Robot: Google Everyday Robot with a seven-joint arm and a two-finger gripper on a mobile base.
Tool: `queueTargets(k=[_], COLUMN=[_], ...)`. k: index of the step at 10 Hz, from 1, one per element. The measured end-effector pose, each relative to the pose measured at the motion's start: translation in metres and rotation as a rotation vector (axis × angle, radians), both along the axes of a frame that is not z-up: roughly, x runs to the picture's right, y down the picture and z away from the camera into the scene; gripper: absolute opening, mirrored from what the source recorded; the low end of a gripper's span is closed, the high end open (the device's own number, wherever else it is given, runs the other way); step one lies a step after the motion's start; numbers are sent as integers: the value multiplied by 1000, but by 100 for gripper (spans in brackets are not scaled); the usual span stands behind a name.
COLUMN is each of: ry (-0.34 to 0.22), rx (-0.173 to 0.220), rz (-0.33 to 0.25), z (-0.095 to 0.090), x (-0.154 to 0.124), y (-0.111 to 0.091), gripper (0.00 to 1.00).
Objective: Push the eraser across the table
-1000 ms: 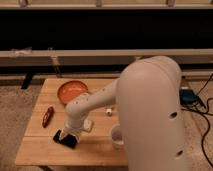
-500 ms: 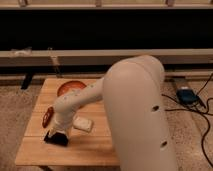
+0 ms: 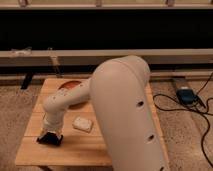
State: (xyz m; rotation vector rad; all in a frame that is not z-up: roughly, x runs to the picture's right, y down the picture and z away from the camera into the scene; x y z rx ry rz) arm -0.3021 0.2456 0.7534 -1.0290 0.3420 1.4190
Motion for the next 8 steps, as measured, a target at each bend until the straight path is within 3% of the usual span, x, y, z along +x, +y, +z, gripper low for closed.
queueTargets(k=[5, 8], ry=[-66, -102], rx=[10, 62], rz=[-35, -64], z=[-10, -26], x=[-35, -39], y=[-1, -17], gripper=[65, 65])
